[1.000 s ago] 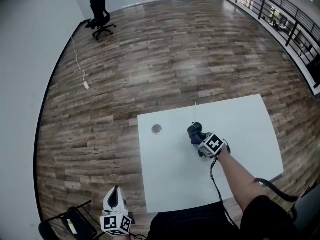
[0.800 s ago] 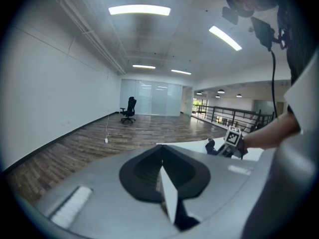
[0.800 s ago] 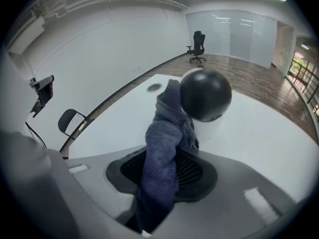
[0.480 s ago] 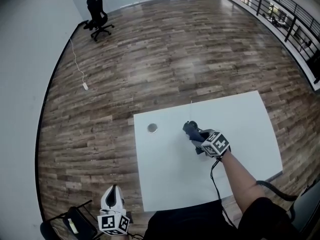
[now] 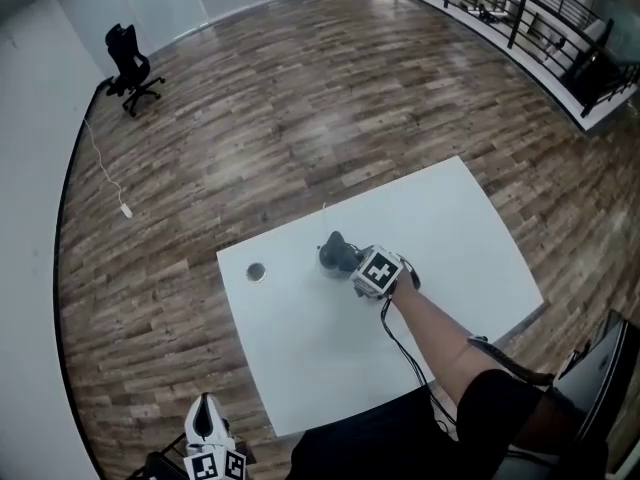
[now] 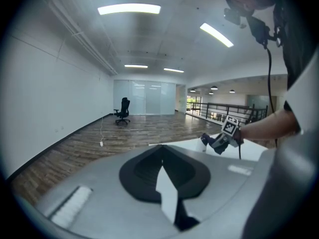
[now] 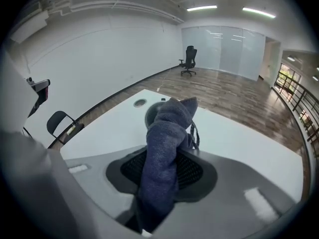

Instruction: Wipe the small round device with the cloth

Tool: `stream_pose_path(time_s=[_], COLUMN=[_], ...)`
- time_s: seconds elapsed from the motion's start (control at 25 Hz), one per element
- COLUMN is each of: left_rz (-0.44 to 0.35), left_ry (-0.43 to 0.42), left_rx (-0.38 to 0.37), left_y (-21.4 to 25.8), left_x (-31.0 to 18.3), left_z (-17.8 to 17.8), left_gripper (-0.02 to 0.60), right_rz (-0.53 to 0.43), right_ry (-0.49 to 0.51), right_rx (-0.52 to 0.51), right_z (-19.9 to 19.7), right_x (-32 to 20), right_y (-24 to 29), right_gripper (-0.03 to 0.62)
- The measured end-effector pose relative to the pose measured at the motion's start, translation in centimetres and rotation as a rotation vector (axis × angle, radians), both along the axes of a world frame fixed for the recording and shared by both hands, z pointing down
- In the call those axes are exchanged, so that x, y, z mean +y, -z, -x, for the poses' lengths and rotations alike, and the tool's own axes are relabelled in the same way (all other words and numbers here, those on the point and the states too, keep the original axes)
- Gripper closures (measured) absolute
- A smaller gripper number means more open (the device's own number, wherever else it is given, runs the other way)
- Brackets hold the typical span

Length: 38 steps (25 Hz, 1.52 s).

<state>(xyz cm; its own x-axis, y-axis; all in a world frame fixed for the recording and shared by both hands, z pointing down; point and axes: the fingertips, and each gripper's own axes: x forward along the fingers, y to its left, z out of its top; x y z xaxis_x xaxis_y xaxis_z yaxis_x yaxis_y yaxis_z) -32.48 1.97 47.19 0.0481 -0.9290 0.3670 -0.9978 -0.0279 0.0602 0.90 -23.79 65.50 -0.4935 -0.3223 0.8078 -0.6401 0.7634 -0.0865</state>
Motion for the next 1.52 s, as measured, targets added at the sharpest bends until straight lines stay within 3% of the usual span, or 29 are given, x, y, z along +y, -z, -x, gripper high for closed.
stream_pose_path(time_s=[0.28,0.44,0.64,0.76,0.88,1.04,1.12,1.32,1.52], left_rz=[0.022,0.035,0.010,-0.004,-0.004,0.004,0.007,0.006,0.027], left_ry=[0.013,0.001,-0.060,-0.089,-0.080,-0.059,-0.048,-0.005,0.035], left_rx=[0.019,0.030,0.023,0.013,0.031,0.048,0.053,0.096,0.155], left_y=[-0.3,-0.9,0.1,0.5,0.0,-0.7,-0.9,-1.9,-3.5], left_x=[0.8,0.8,-0.8,-1.7,-1.5,-0.9,-0.6,0.8,2.3], left_z=[0.7,0.0,-2.0,-2.8,-3.3,-3.3,-2.9,-2.4,-2.9], left_gripper=[0.575,0.575,0.575,0.575,0.575,0.575,0.575,0.575,0.575], right_rz=[0.095,0.182,0.281,0.250,0.145,-0.070,-0.129,-0.105,-0.015], right_ry=[-0.021,0.040,0.105,0.067,0.012,-0.046,-0.037,0.083,0.150], right_rx=[0.029,0.025,-0.071,-0.142,-0.164,-0.071,-0.001,0.154,0.225], right_z=[0.2,1.8,2.9,1.9,0.0,-2.4,-2.7,-1.8,-0.4], right_x=[0.8,3.0,7.1,7.0,4.9,0.1,-1.5,-2.2,-0.7], right_y=[-2.8,-4.0,-2.5,0.3,3.2,6.2,6.4,5.2,4.8], right_gripper=[0.461,0.461,0.461,0.461,0.461,0.461,0.461,0.461,0.461])
